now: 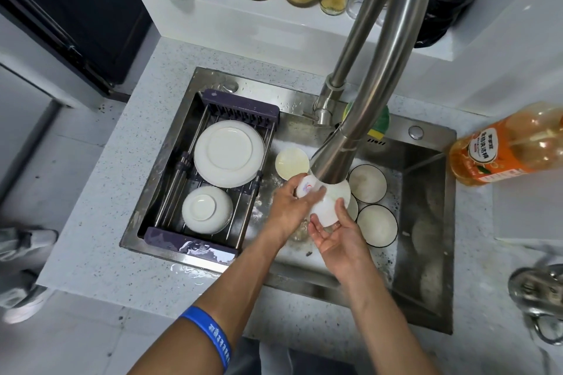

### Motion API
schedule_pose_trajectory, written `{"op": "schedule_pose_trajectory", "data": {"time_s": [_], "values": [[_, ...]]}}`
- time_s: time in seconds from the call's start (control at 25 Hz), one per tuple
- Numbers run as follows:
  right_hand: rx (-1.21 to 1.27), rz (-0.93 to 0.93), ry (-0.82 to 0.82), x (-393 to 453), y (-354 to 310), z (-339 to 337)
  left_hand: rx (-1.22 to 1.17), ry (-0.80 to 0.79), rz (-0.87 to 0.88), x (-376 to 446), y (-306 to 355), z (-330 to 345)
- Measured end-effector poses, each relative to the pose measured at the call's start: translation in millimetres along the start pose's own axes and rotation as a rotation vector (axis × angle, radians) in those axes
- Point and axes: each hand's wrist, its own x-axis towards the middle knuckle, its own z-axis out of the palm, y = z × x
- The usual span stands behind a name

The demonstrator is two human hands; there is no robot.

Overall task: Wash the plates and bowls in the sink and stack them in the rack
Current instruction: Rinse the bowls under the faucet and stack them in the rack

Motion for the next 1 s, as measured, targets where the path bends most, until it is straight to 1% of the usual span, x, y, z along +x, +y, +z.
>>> {"op": "schedule_pose_trajectory", "data": {"time_s": [0.12,0.2,0.28,0.36,0.4,0.48,0.6,0.64,0.68,0.76,0.8,0.84,0.88,0.92,0.96,1.0], "values": [[0.017,0.048,-0.006,0,6,4,-0.027,0.051,0.032,-1,-4,-7],[0.087,0.072,0.007,-1,6,3,-0.004,0.065,0.086,-4,-7,-17],[0.13,0.089,0.036,1,3,-4,0.047,0.009,0.126,-7,-10,-20],[0.112,0.113,0.057,1,0,-11,0.021,-0.046,0.081,-10,-13,-17],[0.091,0.128,0.057,2,0,-11,-0.036,-0.058,0.047,-11,-13,-14],[0.038,0.161,0.055,5,3,-8,-0.144,-0.004,-0.025,-11,-15,-11],[-0.133,0.179,0.059,12,6,-1,-0.352,0.216,-0.179,-4,-16,-18],[-0.197,0.184,0.061,15,6,0,-0.472,0.235,-0.245,-2,-16,-23],[-0.264,0.187,0.062,17,5,1,-0.584,0.203,-0.288,-1,-14,-29],[-0.437,0.157,0.085,23,4,3,-0.702,0.075,-0.288,-3,-10,-36],[-0.535,0.115,0.108,26,2,3,-0.68,0.022,-0.254,-5,-9,-37],[-0.625,0.047,0.125,28,1,2,-0.591,-0.014,-0.197,-7,-8,-35],[-0.686,-0.056,0.118,29,-1,0,-0.429,-0.047,-0.11,-9,-6,-33],[-0.711,-0.183,0.072,27,-4,-2,-0.195,-0.086,0.002,-10,-5,-32],[-0.748,-0.337,-0.021,23,-8,-3,0.094,-0.135,0.126,-10,-6,-33],[-0.885,-0.525,-0.148,19,-12,-5,0.417,-0.182,0.261,-9,-10,-36]]}}
